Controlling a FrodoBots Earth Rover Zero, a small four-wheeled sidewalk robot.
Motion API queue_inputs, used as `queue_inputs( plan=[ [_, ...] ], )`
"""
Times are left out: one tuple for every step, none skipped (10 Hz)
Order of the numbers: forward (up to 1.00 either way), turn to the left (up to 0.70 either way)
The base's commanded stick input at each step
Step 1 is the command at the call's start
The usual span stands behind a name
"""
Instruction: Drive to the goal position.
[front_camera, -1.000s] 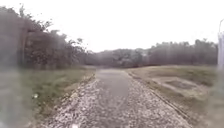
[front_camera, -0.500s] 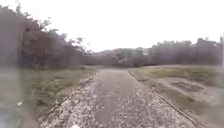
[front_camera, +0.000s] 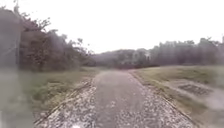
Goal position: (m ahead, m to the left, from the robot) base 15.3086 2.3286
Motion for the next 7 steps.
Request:
queue_inputs(
  plan=[
    [0.7, 0.0],
    [0.7, 0.0],
    [0.7, 0.0],
    [0.7, 0.0],
    [0.7, 0.0],
    [0.7, 0.0],
    [0.7, 0.0]
  ],
)
